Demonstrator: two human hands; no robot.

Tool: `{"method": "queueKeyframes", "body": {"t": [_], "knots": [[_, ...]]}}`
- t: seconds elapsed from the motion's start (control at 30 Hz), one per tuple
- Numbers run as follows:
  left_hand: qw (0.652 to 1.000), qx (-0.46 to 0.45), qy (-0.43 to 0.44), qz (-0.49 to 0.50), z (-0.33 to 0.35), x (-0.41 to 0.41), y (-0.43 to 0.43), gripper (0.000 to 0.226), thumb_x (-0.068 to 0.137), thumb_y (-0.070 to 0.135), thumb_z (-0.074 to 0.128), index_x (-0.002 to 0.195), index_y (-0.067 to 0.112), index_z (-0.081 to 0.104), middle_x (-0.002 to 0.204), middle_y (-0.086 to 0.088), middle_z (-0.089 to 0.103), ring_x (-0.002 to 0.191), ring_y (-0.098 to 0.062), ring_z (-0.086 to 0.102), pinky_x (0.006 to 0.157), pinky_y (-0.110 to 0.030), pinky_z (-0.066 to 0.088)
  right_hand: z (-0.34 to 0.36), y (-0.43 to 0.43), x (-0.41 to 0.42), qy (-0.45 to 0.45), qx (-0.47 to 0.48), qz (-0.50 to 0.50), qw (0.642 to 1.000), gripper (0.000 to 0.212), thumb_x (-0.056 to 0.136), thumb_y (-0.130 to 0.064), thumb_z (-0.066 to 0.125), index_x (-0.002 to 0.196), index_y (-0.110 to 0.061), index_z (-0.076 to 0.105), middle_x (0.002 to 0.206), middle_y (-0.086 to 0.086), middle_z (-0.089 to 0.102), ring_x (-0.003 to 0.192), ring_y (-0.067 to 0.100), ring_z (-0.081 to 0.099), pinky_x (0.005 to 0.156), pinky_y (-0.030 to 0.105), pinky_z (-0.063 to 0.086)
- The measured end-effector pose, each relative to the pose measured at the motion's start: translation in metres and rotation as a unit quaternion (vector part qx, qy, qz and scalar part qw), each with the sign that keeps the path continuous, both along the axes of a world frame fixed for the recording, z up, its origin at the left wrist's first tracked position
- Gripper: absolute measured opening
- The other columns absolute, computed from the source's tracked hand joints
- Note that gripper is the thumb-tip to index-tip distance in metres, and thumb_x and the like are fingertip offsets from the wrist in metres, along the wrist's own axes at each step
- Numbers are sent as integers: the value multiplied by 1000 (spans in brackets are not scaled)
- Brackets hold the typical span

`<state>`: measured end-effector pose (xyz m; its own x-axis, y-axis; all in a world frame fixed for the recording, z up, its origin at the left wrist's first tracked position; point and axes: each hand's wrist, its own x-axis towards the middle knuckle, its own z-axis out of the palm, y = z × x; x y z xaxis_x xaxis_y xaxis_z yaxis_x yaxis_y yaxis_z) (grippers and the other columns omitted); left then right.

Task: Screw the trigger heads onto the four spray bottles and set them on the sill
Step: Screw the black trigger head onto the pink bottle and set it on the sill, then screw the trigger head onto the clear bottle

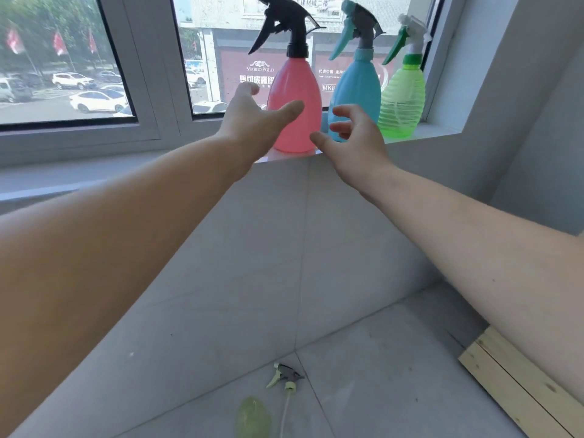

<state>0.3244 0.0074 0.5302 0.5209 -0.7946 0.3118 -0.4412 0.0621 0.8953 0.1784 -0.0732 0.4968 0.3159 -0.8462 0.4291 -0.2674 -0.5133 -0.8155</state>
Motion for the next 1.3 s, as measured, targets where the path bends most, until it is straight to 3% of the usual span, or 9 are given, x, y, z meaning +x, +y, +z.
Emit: {"method": "queueKeyframes", "body": {"t": [0.13,0.27,0.47,0.6,0.77,0.9,1.03,1.17,1.3], "knots": [[993,-118,5,-17,-25,-23,36,50,88,38,78,129,20,56,106,0,68,98,-14,68,86,-30,57,-21,14,-25,-16,10,1,1000,50,86,-35,74,130,-19,55,117,5,65,95,9,62,82,18,49],[992,-36,75,-99,-91,-37,62,32,91,34,76,117,21,64,96,2,72,89,-9,68,83,-34,60,-72,31,-53,-5,62,3,998,43,85,-32,76,122,-20,58,109,3,67,90,11,64,77,19,52],[945,273,142,-108,-242,-20,91,60,83,56,78,129,22,59,131,-8,66,117,-20,67,104,-44,56,-208,50,-77,74,178,1,981,33,84,-28,78,111,-24,58,99,0,64,75,6,57,79,24,51],[892,412,144,-115,-320,-11,104,80,81,52,81,147,23,45,148,-5,53,125,-20,55,101,-35,46,-301,61,-77,155,266,0,951,29,83,-29,78,105,-16,65,89,3,65,76,15,59,74,29,49],[839,492,81,-218,-393,4,131,125,66,48,93,164,30,17,169,2,24,154,-17,29,117,-31,34,-387,67,-64,241,370,23,897,33,85,-36,75,108,-13,68,88,-3,62,84,18,60,75,29,48],[842,486,56,-227,-445,19,161,152,32,76,86,162,35,19,168,9,24,153,-9,24,122,-26,22,-446,69,-37,252,413,20,875,30,82,-35,78,102,-14,70,96,3,66,90,20,63,83,31,51],[862,459,66,-204,-486,25,174,140,33,85,82,156,39,32,160,14,35,146,-4,32,117,-22,24,-485,66,-10,244,440,-6,864,40,80,-37,79,110,-14,68,101,1,65,91,17,62,72,22,45],[880,438,53,-175,-509,23,174,100,65,48,93,150,38,42,150,13,48,142,-8,44,118,-24,31,-503,61,8,296,437,-41,849,66,80,-46,76,136,-18,55,134,10,47,100,25,62,83,28,49],[889,425,46,-162,-517,19,169,84,74,37,91,146,35,49,145,12,55,136,-7,51,117,-26,37,-513,56,14,366,421,-52,828,54,81,-48,73,123,-17,57,124,9,37,84,27,60,76,34,50]]}}
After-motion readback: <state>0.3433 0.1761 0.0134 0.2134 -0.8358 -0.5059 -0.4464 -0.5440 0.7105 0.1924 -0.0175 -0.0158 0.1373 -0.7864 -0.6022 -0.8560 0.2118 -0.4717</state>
